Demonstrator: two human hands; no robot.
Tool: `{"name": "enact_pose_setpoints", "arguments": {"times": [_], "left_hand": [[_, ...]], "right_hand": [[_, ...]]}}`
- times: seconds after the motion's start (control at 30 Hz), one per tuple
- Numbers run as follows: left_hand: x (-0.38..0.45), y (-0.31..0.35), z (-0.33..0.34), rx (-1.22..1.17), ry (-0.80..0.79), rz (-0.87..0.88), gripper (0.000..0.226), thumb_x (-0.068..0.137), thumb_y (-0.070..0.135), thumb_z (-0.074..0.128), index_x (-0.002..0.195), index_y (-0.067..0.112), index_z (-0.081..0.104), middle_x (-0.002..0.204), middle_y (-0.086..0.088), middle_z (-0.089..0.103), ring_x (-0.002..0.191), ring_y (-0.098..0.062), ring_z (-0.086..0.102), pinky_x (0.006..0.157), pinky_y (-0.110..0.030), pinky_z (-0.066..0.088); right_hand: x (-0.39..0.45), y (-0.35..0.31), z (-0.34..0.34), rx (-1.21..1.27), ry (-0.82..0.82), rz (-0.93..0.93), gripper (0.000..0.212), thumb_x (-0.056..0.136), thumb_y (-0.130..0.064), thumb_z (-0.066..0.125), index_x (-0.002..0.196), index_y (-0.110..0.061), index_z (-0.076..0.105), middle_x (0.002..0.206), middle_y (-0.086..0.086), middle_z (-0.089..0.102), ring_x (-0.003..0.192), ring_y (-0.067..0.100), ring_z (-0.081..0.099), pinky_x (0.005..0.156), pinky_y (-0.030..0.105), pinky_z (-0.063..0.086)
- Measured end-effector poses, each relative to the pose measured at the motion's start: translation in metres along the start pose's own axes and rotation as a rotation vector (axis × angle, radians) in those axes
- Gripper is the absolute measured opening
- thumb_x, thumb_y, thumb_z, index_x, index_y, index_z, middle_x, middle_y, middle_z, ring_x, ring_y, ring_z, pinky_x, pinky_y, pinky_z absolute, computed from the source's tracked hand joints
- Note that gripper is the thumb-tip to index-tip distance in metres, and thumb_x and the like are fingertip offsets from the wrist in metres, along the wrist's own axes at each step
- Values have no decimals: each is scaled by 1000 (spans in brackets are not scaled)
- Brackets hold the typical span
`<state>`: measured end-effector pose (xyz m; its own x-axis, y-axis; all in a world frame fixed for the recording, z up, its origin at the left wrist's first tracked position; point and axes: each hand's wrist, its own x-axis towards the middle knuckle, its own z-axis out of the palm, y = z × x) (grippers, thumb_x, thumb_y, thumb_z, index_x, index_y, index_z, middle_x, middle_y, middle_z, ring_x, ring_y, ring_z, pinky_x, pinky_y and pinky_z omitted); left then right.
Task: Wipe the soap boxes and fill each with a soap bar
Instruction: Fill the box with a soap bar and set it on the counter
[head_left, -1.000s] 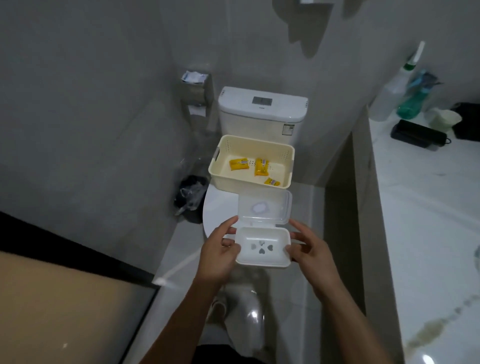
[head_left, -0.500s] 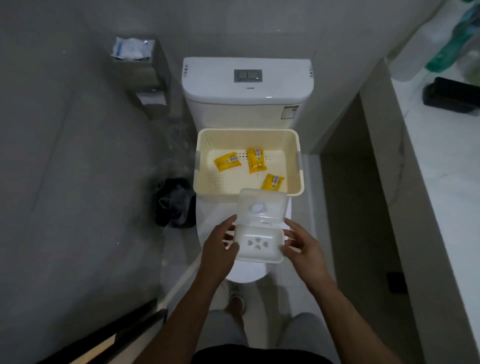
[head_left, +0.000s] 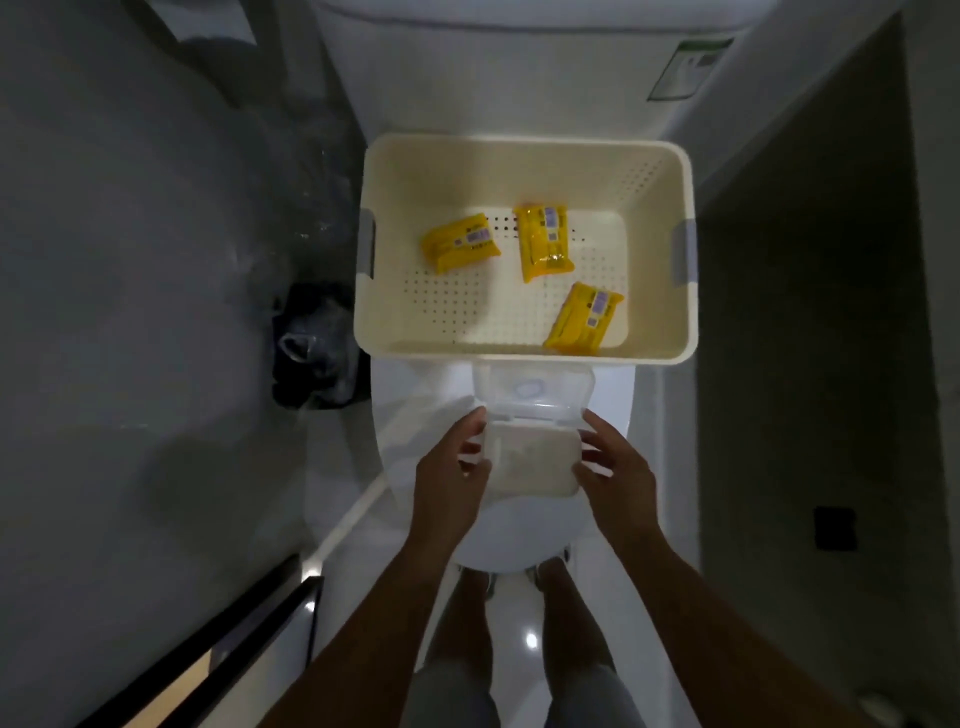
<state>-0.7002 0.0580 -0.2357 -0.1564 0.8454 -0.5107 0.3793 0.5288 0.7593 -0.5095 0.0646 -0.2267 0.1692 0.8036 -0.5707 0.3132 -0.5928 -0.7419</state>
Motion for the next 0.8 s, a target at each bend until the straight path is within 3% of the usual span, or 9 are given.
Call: {"name": "enact_pose_setpoints", "arguments": {"times": [0.2,0.37,0.53,0.63,0.73,0.8], "left_hand": [[28,-17,27,57,73,-67,47,87,-3,63,128,19,61,120,4,66,106,-10,62,94,-26,53],[31,-22,36,193,172,-22,46,83,-9,60,124,13,64,117,-1,63,99,-4,55,81,3,36],[35,-19,37,263,116,-54,50,82,-8,61,127,13,61,116,-4,63,107,-17,57,88,-11,34],[30,-11,29,210,99,-89,55,83,-5,64,135,11,55,124,-4,59,106,-10,53,91,-15,36],[19,7,15,188,135,-98,53,84,-2,65,133,15,55,124,-1,59,102,-8,54,87,-19,43],[8,24,1,186,178,-66,48,84,0,66,128,17,58,120,1,61,100,-8,56,86,-21,46]], "right_hand": [[36,27,12,14,38,-17,52,93,6,62,138,-18,58,122,2,68,110,17,66,95,46,58],[44,29,20,-34,46,-20,51,95,5,59,140,-20,58,123,3,67,112,17,65,97,45,56],[46,23,17,-69,3,-14,46,95,-1,63,139,-15,58,122,8,68,109,23,67,97,47,56],[44,14,8,-134,-44,-30,48,94,-1,65,140,-13,57,121,9,68,108,22,67,96,39,57],[37,-9,-6,-276,-7,-101,24,90,-6,71,114,-12,69,101,0,72,92,13,69,88,20,56],[28,-29,-17,-348,2,-212,7,90,-5,70,89,-12,69,83,-2,70,75,10,66,82,30,59]]}}
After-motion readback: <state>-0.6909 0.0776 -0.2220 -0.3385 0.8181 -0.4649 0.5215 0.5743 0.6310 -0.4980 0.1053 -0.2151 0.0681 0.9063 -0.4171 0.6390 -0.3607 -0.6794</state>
